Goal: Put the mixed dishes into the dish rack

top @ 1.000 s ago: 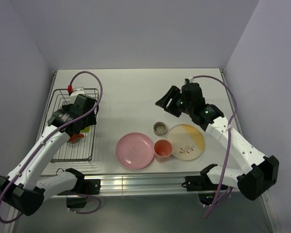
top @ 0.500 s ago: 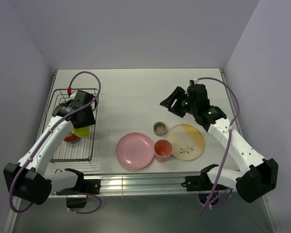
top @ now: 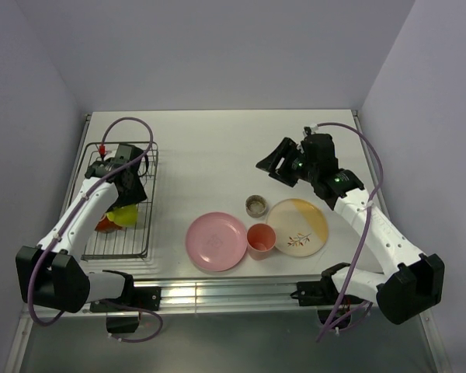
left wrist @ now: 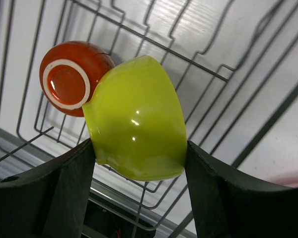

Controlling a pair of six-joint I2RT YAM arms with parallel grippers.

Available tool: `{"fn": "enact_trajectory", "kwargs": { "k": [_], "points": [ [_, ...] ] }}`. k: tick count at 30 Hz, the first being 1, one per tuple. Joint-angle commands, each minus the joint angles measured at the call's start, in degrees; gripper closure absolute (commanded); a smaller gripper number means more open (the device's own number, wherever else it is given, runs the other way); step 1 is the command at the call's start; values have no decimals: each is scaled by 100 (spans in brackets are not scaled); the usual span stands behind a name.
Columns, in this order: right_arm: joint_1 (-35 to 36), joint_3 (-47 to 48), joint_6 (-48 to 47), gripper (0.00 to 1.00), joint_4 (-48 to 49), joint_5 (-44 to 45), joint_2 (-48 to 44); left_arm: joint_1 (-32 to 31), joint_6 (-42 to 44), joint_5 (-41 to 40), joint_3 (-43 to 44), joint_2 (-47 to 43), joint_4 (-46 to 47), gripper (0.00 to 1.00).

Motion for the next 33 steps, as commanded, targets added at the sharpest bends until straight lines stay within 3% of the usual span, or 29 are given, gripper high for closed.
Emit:
{"fn": "enact_trajectory", "kwargs": {
  "k": [1, 15, 18, 19, 20, 22, 24, 25, 27, 33],
  "points": [
    [-87, -41, -162, 33, 319, -226, 57, 80, -394, -541, 82, -138, -304, 100],
    [-113, -252, -540, 33, 311, -314, 110, -289, -940, -1271, 390, 969, -806, 98],
    [-104, -226, -759, 32, 214, -288, 172, -359, -914, -1184, 399, 1031, -718, 74],
    [-104, -217, -855, 32, 144, -271, 181, -377, -914, -1184, 382, 996, -683, 56],
    [-104, -208, -909, 31, 109, -244, 190, -395, -931, -1192, 381, 978, -666, 46],
    [-104, -225, -1014, 30, 38, -165, 181, -403, -896, -1193, 390, 917, -630, 30],
    [-104, -234, -1058, 30, 12, -121, 155, -403, -870, -1158, 399, 882, -578, 23],
    [-104, -243, -1102, 30, -14, -86, 146, -403, -844, -1149, 399, 838, -560, 6],
    [-87, -243, -1146, 29, -76, -60, 119, -403, -808, -1105, 399, 820, -516, 1],
    [10, -173, -1357, 29, -392, 177, 102, -421, -791, -1122, 495, 636, -516, 1]
  ]
}}
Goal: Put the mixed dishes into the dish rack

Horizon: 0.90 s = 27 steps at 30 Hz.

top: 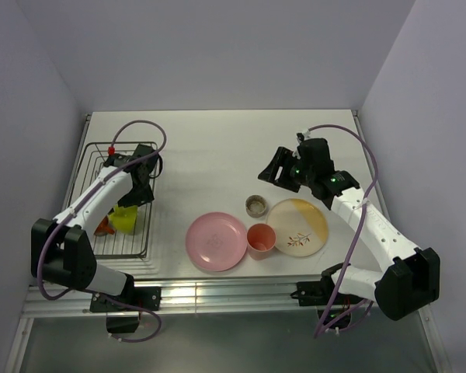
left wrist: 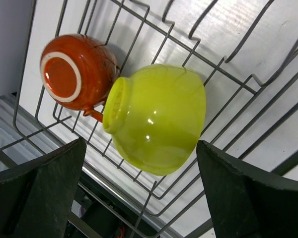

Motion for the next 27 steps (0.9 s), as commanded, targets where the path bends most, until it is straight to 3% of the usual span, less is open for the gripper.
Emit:
{"fn": "enact_trajectory", "kwargs": {
  "k": [1, 13, 21, 27],
  "points": [
    [102, 70, -295, 28, -220, 313, -69, -34, 57, -154, 310, -324, 15, 1],
    [1235, 53, -585, 29, -1064, 1842, -86, -350, 75, 382, 1048, -1123, 41, 1],
    [1394, -641, -585, 36, -1371, 2019, -692, -456, 382, 2093, 1303, -1853, 1016, 1],
    [1482, -818, -445, 38, -1679, 1931, -1491, -491, 479, 2667, 883, -1880, 1518, 2]
  ]
}}
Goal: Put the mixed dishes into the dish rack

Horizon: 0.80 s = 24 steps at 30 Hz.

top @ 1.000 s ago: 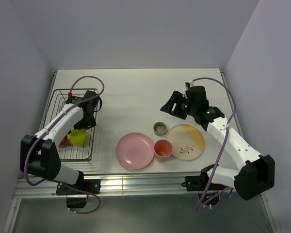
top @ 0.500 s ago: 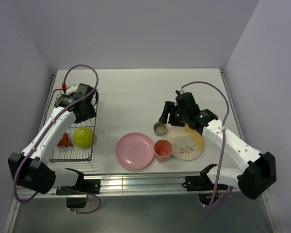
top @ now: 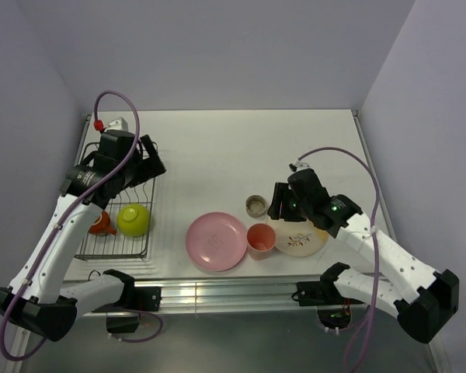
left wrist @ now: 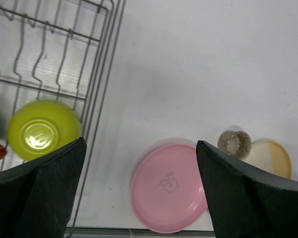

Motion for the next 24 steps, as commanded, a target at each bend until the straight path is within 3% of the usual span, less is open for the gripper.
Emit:
{"fn": "enact_trajectory", "kwargs": {
  "k": [1, 9, 19, 24],
  "points": [
    [63, -92, 62, 38, -160, 156, -620, -52, 180, 636, -301, 26, 578, 2],
    [221, -469, 291, 41, -327, -160, -999, -245, 163, 822, -872, 0, 930, 3],
    [819, -848, 686, 44, -81, -221, -789, -474, 180, 848, -794, -9, 992, 3],
    [942, -918, 818, 60, 50, -143, -587, -535, 180, 909, -855, -36, 1036, 4]
  ]
}}
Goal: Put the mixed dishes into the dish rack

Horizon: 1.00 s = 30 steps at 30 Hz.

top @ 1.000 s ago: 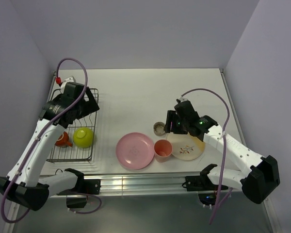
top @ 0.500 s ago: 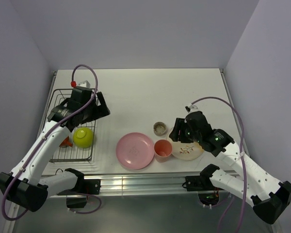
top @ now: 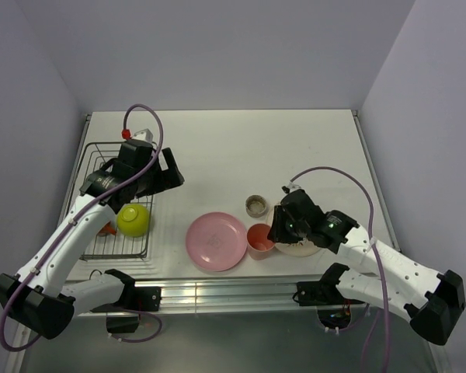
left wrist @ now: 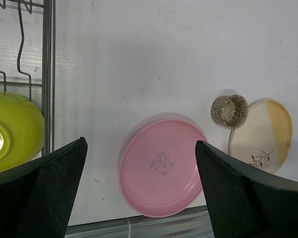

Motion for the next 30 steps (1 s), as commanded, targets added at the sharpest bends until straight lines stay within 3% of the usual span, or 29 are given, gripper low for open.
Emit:
{"fn": "enact_trajectory", "kwargs": {
  "k": [1, 2, 4, 5, 10, 13, 17, 21, 25, 30],
  "points": [
    [92, -97, 139, 66, 313, 93, 217, -74, 80, 136, 52, -123, 251, 4],
    [83, -106, 165, 76, 400, 120, 279, -92, 88, 154, 69, -132, 269, 4],
    [83, -88, 174, 87, 445, 181, 516, -118, 115, 224, 113, -149, 278, 4],
    [83, -10, 191, 100, 436, 321, 587, -127, 141, 259, 157, -158, 286, 4],
    [92, 754, 148, 100, -55, 1059, 509, -145, 238, 811, 315, -237, 400, 4],
    [48, 1693, -71, 100, -599, 1648, 499, -136, 255, 1163, 316, -316, 637, 3],
    [-259, 2792, -423, 100, -1005, 1659, 667, -144, 229, 1961, 167, -343, 1225, 2],
    [-1065, 3058, -643, 100, -742, 492, 553, -136, 132, 2752, -246, -509, 2067, 1],
    [-2014, 2892, -662, 100, -180, -2042, 473, -145, 27, 3606, -895, -957, 3176, 1],
    [-2544, 2532, -205, 100, 777, -4078, 605, -127, -140, 4459, -1170, -1107, 4030, 1]
  ]
}}
